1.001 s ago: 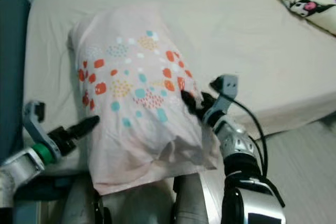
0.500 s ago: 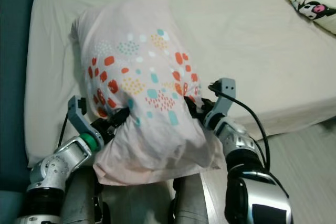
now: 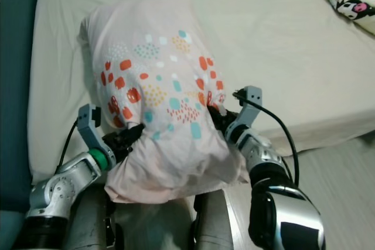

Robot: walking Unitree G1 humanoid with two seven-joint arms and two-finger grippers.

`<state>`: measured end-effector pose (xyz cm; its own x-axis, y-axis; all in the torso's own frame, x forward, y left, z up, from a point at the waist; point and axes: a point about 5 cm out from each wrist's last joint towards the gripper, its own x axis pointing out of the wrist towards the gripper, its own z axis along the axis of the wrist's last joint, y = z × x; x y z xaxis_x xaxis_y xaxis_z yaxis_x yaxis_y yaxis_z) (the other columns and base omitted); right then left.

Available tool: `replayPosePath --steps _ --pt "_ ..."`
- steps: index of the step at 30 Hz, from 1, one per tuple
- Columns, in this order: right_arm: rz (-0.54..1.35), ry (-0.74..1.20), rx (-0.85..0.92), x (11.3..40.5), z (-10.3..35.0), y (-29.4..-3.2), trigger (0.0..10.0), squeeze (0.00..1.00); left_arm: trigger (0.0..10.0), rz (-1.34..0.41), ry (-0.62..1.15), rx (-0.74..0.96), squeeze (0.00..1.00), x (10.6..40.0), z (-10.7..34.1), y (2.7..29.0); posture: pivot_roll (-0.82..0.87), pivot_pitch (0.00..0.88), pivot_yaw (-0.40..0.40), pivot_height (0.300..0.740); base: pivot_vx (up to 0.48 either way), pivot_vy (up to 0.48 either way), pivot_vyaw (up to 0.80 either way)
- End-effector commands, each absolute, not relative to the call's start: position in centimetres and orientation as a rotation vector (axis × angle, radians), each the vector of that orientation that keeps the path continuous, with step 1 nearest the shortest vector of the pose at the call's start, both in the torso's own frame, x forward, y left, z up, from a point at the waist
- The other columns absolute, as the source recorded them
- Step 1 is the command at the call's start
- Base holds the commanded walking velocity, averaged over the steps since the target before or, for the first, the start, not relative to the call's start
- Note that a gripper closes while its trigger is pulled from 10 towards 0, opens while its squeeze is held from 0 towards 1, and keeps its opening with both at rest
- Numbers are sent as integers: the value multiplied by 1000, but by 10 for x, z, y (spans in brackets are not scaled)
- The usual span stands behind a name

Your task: Clean up the room

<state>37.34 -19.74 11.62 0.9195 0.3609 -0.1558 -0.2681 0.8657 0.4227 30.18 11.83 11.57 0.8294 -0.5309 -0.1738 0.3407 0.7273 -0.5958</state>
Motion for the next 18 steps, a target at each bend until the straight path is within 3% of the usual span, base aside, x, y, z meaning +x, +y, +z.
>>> replayPosePath --steps 1,10,18 --pt "347 299 461 367 99 -188 0 0 0 -526 393 -577 0 296 110 111 66 222 42 582 0 0 0" --pt "312 302 519 361 89 -188 0 0 0 -531 383 -516 0 293 120 115 60 212 54 582 0 0 0" --pt "188 221 585 361 92 -203 0 0 0 -504 338 -522 0 297 135 109 54 213 53 582 0 0 0"
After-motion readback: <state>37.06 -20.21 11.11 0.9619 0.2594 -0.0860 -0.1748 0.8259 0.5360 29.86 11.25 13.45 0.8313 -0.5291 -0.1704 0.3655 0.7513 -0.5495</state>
